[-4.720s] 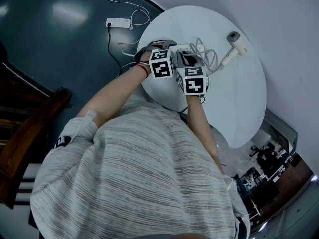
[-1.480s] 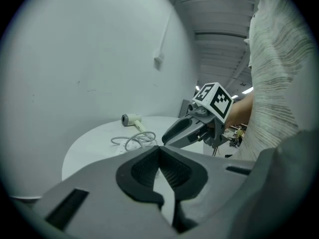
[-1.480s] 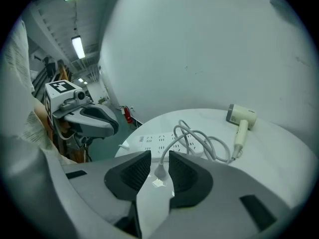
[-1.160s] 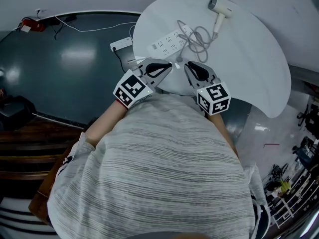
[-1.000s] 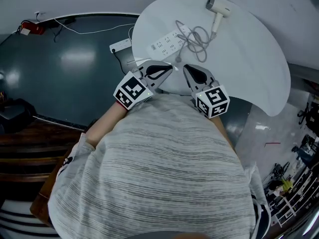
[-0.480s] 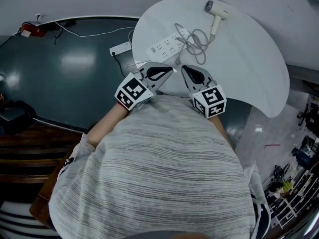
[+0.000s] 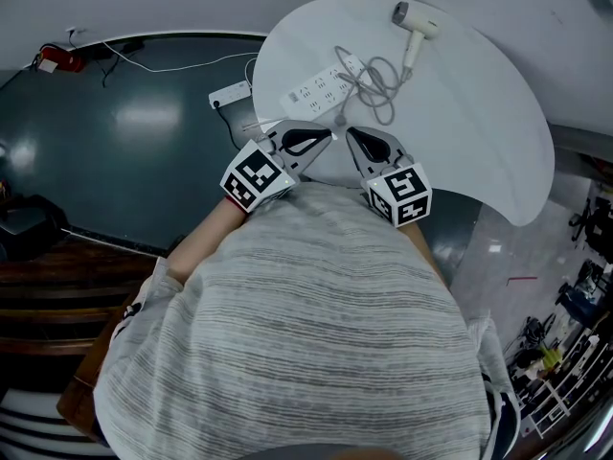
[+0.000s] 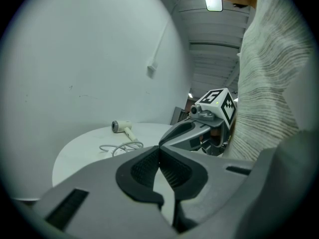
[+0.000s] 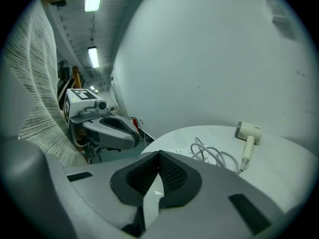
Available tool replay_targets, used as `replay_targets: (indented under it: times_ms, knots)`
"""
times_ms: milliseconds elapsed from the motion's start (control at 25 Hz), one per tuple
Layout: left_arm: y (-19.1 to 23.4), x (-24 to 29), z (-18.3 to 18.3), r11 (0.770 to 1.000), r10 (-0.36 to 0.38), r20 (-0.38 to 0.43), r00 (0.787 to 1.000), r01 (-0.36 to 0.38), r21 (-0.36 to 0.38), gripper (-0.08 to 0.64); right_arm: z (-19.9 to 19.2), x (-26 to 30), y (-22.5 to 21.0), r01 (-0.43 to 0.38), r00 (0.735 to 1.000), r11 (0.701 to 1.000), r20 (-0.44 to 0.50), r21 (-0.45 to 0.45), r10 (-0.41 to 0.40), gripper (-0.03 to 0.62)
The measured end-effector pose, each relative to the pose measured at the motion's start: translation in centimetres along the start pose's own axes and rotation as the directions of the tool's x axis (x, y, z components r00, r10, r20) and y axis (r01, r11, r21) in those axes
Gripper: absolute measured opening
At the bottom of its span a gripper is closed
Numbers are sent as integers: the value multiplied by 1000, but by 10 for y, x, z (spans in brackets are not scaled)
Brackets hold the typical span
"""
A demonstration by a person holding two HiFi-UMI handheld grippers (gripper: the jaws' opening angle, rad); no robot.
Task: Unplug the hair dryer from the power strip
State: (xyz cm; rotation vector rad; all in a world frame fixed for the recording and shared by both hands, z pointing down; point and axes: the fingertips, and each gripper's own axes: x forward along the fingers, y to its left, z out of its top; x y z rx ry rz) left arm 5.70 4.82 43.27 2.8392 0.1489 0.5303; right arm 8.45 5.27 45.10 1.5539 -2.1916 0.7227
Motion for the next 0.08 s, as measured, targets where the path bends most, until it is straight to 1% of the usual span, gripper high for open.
replay_targets:
  times_ms: [80]
  knots:
    - [1, 0, 0, 1000, 0, -1, 1000, 0, -1, 7, -1, 1, 0, 2, 1000, 1000, -6, 3, -2, 25]
